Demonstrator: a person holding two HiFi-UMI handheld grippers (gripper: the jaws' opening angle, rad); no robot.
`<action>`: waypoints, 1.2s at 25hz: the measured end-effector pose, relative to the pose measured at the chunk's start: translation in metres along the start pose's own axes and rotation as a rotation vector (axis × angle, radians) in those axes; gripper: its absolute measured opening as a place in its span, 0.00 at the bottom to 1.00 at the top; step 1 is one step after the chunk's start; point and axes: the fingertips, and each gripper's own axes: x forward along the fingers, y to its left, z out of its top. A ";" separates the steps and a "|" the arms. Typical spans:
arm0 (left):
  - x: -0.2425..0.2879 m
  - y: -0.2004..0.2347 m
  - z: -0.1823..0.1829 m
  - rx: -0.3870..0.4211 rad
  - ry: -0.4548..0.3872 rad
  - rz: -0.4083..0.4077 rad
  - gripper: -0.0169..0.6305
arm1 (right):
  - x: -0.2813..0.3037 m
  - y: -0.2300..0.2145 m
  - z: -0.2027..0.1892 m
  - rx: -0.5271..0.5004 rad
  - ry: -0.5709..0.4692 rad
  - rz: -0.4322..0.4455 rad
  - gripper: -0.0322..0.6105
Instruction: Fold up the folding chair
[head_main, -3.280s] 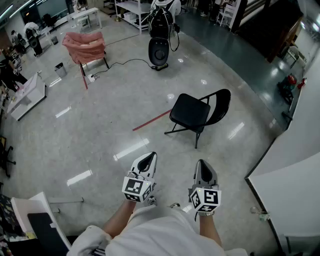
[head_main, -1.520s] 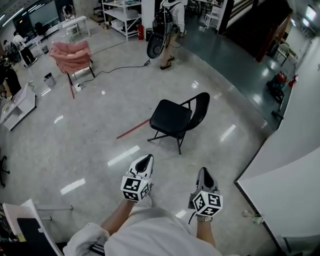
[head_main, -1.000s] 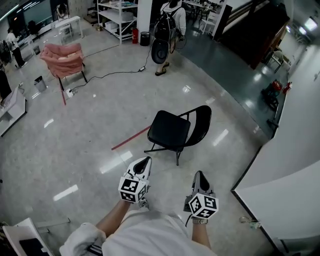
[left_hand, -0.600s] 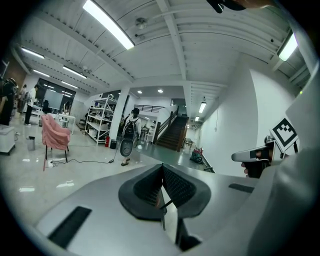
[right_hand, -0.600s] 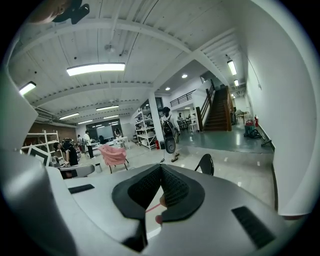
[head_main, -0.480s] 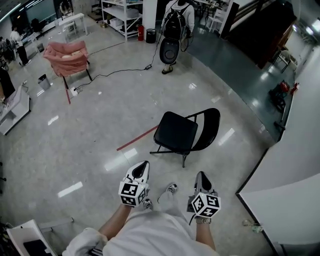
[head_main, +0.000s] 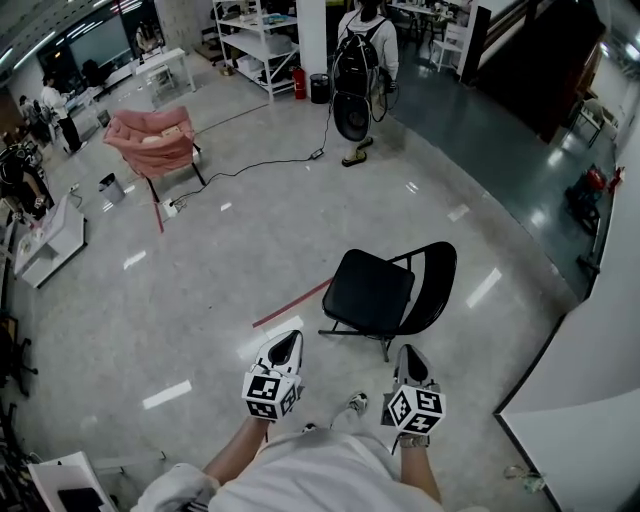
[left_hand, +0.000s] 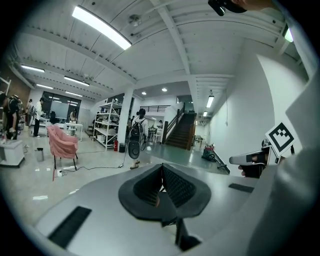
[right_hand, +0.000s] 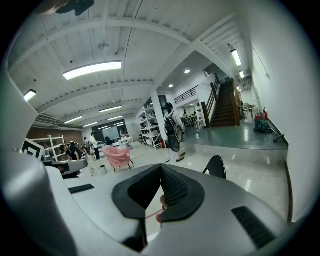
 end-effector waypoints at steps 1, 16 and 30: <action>0.013 -0.005 0.002 0.006 0.005 0.000 0.04 | 0.008 -0.010 0.003 0.009 0.001 0.000 0.05; 0.137 -0.077 0.009 -0.005 0.023 0.015 0.04 | 0.088 -0.143 0.048 0.059 0.004 -0.005 0.05; 0.220 -0.082 0.003 -0.005 0.096 -0.058 0.04 | 0.120 -0.196 0.048 0.090 0.026 -0.095 0.05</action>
